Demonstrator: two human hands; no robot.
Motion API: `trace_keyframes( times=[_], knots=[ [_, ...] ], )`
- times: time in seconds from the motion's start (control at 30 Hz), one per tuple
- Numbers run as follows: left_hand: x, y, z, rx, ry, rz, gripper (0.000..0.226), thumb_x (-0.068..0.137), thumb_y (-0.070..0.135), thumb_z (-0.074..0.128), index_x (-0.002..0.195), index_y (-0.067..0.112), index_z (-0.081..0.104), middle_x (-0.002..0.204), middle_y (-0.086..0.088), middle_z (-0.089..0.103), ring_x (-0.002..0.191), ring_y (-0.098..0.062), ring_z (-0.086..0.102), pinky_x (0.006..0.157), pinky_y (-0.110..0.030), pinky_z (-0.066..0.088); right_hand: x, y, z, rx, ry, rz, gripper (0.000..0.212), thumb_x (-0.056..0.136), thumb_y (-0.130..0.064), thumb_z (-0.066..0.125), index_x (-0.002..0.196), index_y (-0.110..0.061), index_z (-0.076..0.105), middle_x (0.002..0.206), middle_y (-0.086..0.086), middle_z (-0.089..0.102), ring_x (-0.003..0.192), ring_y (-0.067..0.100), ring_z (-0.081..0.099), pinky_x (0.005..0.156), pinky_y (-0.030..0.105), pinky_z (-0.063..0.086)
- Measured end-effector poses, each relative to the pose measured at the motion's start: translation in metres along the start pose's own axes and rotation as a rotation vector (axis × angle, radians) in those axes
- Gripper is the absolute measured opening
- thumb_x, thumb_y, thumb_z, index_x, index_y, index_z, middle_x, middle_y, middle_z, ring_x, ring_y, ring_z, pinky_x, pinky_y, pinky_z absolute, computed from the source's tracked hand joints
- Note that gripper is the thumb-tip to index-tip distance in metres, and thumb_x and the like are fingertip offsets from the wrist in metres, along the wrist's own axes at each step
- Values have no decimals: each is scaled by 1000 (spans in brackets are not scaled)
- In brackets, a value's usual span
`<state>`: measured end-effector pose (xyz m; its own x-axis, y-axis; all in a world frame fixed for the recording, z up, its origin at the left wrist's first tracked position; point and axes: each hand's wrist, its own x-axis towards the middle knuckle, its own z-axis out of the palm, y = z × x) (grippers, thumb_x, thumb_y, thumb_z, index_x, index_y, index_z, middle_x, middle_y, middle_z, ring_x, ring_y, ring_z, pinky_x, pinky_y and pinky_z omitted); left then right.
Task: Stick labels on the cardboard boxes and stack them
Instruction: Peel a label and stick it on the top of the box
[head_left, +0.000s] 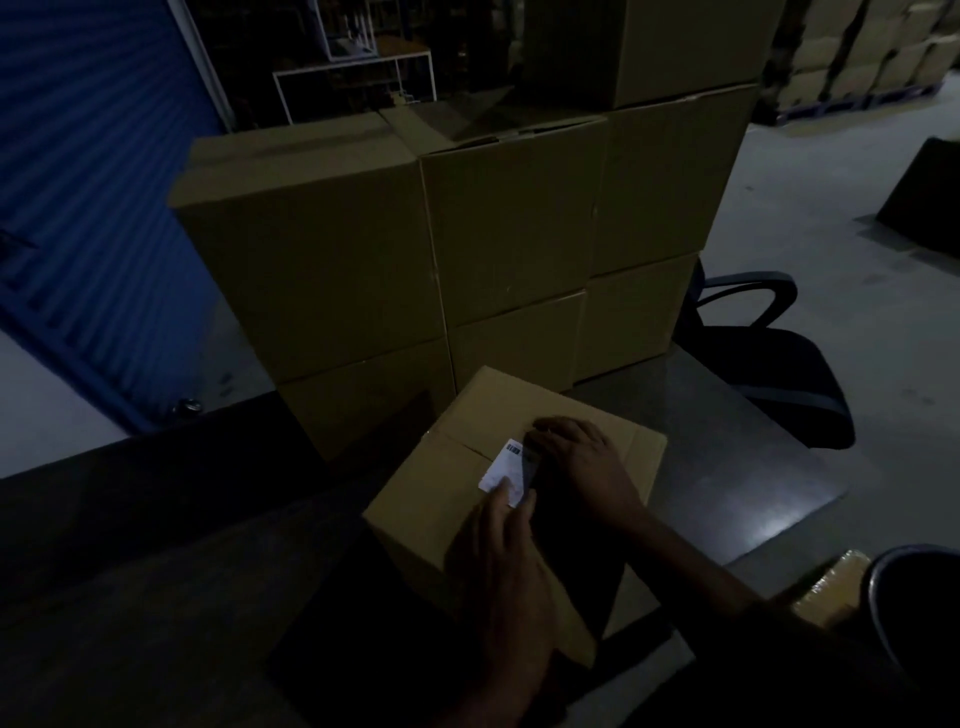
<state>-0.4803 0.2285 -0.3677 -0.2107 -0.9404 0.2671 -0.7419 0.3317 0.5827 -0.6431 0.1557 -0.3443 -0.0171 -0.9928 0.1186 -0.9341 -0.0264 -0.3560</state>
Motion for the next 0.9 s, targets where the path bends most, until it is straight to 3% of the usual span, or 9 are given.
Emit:
trace_keyframes(
  times=[0.03,0.1,0.2,0.3,0.47,0.63,0.73,0.9],
  knots=[
    [0,2,-2,-28,-34,-11,58,93,37,41,148,26,57,162,-2,43,150,-26,39,119,-51,40,-3,-3,2,10,57,12,71,77,-60,41,132,-22,64,138,3,57,129,28,49,108,46,38],
    [10,-3,-11,-29,-64,-17,54,94,28,57,148,28,52,159,1,40,147,-21,39,116,-42,40,-9,-9,4,-22,158,56,58,74,-57,49,117,-23,68,119,2,59,111,26,51,93,43,44],
    [43,-18,-27,83,-96,-40,59,93,40,68,147,31,46,151,6,40,137,-15,38,102,-29,29,-16,-18,6,-94,198,96,49,79,-57,45,108,-25,66,108,-1,57,103,24,48,83,41,38],
    [78,-36,-28,201,-125,-6,56,94,61,61,139,29,51,141,5,48,127,-17,42,94,-35,36,-17,-20,7,-137,189,94,53,82,-61,39,111,-25,64,109,0,57,102,25,49,83,42,36],
    [90,-49,-20,202,-65,42,41,94,64,57,115,29,60,124,6,51,113,-16,50,88,-37,46,-16,-16,11,-175,152,103,47,82,-63,51,112,-28,60,110,-4,55,103,21,47,85,40,37],
    [85,-54,-17,210,-24,50,51,91,71,43,120,31,56,126,7,50,111,-14,51,86,-36,45,-16,-16,11,-172,144,84,53,81,-64,50,117,-26,60,114,-2,55,105,22,47,85,40,37],
    [87,-53,-18,226,-26,62,49,92,70,45,119,31,56,125,7,50,111,-14,49,84,-33,39,-16,-17,9,-162,173,104,49,84,-62,39,109,-25,61,108,-2,55,101,22,47,84,40,38],
    [87,-54,-17,223,-23,71,47,92,70,46,115,31,57,122,8,51,109,-13,48,83,-31,38,-17,-18,10,-148,183,97,47,82,-62,45,105,-27,63,103,-4,55,98,20,47,81,38,36]
  ],
)
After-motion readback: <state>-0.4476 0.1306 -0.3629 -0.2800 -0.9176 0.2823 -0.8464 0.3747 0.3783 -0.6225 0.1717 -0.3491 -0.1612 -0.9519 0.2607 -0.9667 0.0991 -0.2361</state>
